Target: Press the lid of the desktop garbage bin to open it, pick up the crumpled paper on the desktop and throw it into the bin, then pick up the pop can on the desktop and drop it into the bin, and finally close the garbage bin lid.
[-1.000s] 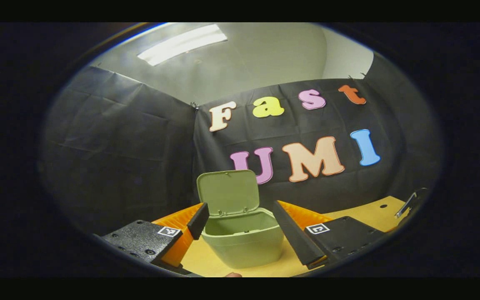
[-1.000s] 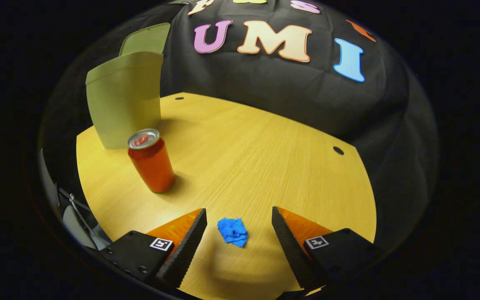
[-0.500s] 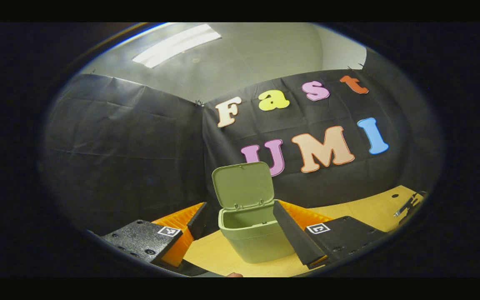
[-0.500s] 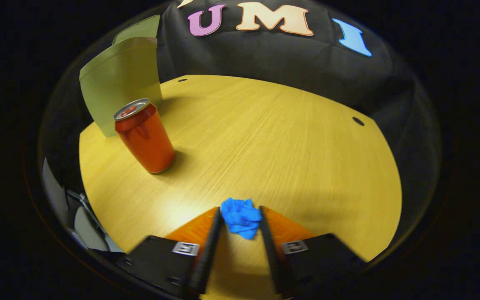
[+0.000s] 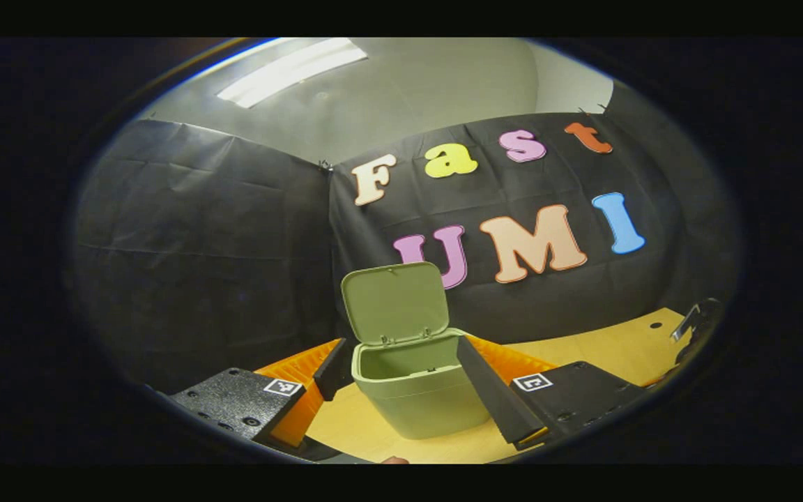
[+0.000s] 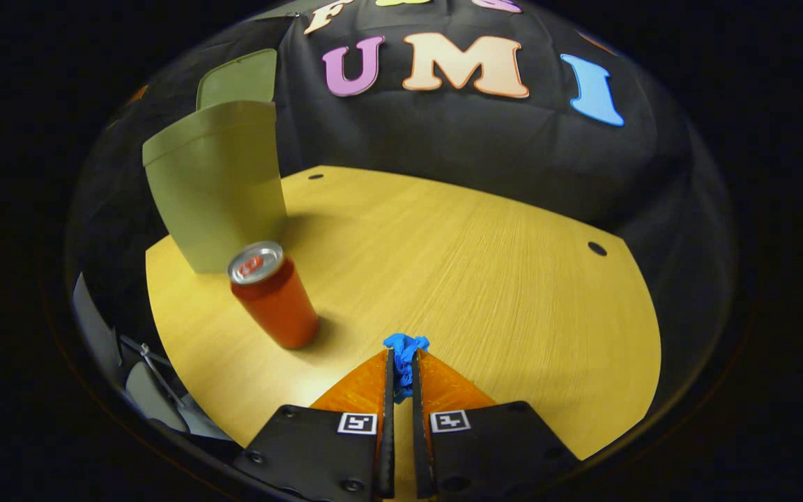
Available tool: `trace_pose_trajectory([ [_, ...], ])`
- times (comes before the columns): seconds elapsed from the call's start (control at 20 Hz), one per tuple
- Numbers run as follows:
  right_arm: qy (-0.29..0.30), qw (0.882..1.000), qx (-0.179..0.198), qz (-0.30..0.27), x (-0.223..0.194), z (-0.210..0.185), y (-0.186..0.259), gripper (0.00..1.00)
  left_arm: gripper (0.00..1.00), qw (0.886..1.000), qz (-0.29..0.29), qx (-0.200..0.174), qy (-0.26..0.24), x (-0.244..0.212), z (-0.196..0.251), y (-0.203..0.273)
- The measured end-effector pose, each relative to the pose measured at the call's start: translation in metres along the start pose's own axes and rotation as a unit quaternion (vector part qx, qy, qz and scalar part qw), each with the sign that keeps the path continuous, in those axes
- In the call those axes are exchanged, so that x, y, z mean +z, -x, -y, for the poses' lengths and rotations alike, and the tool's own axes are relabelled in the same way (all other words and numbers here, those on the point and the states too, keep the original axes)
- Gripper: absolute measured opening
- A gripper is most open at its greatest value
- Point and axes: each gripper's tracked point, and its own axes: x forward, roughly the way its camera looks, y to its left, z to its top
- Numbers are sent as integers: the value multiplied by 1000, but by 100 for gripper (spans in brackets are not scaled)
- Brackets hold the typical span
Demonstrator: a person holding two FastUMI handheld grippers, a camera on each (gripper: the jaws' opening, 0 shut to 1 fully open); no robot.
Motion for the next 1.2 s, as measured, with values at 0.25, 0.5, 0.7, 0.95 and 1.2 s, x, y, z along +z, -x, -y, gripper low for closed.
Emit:
trace_pose_trajectory([
  [0.25,-6,996,8,90,89,-19,17,13,94,1000,-3,-12,2,-10,-3,-9],
  [0.5,0,984,26,178,176,-56,40,13,93,1000,-14,-18,3,-25,-21,-18],
  [0.7,18,974,38,222,224,-91,48,13,94,1000,-18,-23,-3,-35,-39,-28],
  [0.95,28,963,56,264,264,-138,52,13,93,999,-25,-20,-3,-49,-68,-38],
  [1.2,40,952,73,294,291,-184,47,13,93,999,-35,-9,-8,-65,-104,-44],
])
